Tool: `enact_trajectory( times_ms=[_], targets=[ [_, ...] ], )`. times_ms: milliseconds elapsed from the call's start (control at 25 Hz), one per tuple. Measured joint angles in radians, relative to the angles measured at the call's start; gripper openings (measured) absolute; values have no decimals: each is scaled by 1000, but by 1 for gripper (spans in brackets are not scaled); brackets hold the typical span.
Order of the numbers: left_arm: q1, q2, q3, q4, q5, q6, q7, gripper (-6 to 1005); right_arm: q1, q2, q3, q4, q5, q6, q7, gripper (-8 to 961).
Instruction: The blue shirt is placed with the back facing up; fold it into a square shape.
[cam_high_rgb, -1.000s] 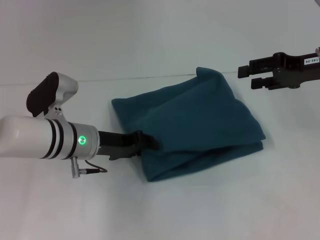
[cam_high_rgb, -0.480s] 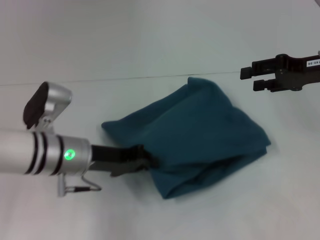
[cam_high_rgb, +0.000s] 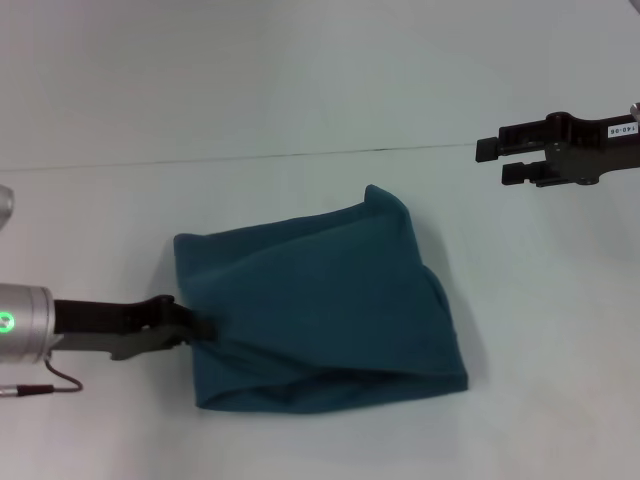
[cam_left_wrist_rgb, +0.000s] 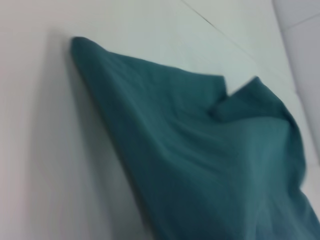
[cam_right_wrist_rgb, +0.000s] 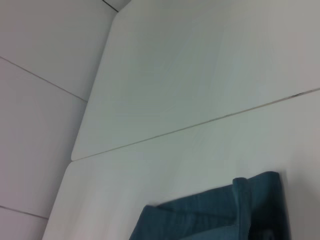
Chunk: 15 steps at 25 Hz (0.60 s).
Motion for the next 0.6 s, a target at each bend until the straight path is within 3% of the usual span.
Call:
enact_trajectory(
  times_ms=[200, 600],
  targets=[
    [-48, 26, -48, -32, 97, -8, 29, 159, 1, 0, 0, 0, 0, -4, 0, 699],
    [-27, 24, -94, 86, 127, 66, 3, 233, 4, 0, -1, -4, 0, -6, 5, 699]
  ],
)
